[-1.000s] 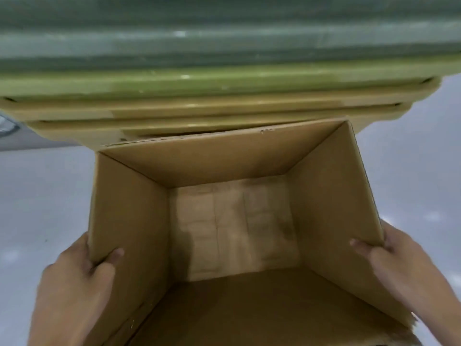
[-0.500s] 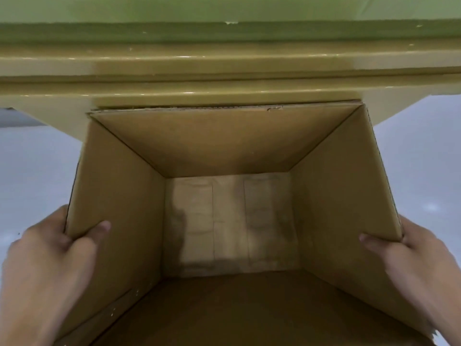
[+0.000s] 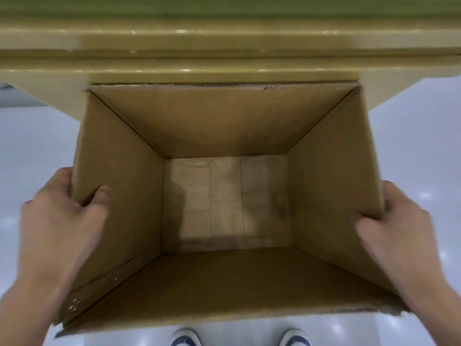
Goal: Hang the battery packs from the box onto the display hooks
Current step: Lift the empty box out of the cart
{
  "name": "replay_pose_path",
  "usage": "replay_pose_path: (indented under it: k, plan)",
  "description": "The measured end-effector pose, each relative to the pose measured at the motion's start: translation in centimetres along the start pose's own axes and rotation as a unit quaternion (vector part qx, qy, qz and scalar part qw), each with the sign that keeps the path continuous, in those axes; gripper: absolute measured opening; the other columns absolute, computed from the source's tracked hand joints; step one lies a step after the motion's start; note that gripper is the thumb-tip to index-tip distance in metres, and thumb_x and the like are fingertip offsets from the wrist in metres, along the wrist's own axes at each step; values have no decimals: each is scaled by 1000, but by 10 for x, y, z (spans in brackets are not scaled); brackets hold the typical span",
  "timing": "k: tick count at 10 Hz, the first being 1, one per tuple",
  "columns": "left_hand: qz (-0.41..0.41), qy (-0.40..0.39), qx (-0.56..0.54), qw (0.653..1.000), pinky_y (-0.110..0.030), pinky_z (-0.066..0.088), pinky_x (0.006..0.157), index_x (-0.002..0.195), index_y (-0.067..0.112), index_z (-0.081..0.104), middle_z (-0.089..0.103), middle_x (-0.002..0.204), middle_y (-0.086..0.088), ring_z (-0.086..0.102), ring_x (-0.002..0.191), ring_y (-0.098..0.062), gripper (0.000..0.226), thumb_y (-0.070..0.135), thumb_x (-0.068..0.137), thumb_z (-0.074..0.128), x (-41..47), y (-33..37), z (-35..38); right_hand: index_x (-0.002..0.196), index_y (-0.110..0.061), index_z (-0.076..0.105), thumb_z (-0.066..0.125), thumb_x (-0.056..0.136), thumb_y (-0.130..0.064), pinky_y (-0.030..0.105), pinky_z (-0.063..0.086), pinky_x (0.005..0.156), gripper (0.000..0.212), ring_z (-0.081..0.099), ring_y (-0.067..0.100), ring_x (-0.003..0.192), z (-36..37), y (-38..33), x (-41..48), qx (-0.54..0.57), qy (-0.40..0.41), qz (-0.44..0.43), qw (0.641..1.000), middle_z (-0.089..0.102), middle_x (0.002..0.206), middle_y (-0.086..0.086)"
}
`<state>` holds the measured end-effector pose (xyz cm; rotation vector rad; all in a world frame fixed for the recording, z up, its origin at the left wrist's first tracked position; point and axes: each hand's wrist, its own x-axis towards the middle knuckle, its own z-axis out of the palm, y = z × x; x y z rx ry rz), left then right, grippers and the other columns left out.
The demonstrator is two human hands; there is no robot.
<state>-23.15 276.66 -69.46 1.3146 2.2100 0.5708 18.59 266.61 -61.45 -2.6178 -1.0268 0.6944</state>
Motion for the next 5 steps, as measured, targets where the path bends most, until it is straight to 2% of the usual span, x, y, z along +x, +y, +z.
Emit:
replay_pose_path:
  k: [1,2,3,4,5]
  plan:
    - [42,-12,51,998,-46,56,82,128,34,55,72,104,-7,66,91,-37,37,31,94,69,-39,48,-10,112,-15,56,65,88,-10,40,45,66,26,57,37,75,-2,0,-6,-8,-22,-4,1000,69,87,18]
    - [59,-65,58,994,-54,49,104,149,15,40,59,140,-20,58,123,-45,61,24,95,67,-87,82,-34,137,-13,44,62,97,-24,41,50,82,46,64,40,102,-14,-4,-27,15,-79,11,997,68,116,17]
    - [52,-107,100,988,-56,41,113,155,7,34,42,157,-22,46,137,-46,69,24,96,67,-108,90,-47,149,-13,36,60,99,-32,42,46,101,59,57,37,126,-30,-15,-48,-4,-105,-4,994,56,142,14]
    - [113,-149,143,972,-53,36,118,153,4,43,35,163,-19,38,145,-42,62,21,98,65,-156,119,-85,160,-16,25,49,104,-39,38,32,118,65,35,27,149,-70,-43,-92,-50,-143,-78,985,30,166,5]
    - [135,-155,139,969,-56,35,118,151,5,48,37,162,-20,37,146,-42,58,22,97,64,-178,147,-113,161,-20,25,42,106,-45,37,29,122,63,29,22,152,-102,-66,-115,-76,-146,-138,977,26,168,0]
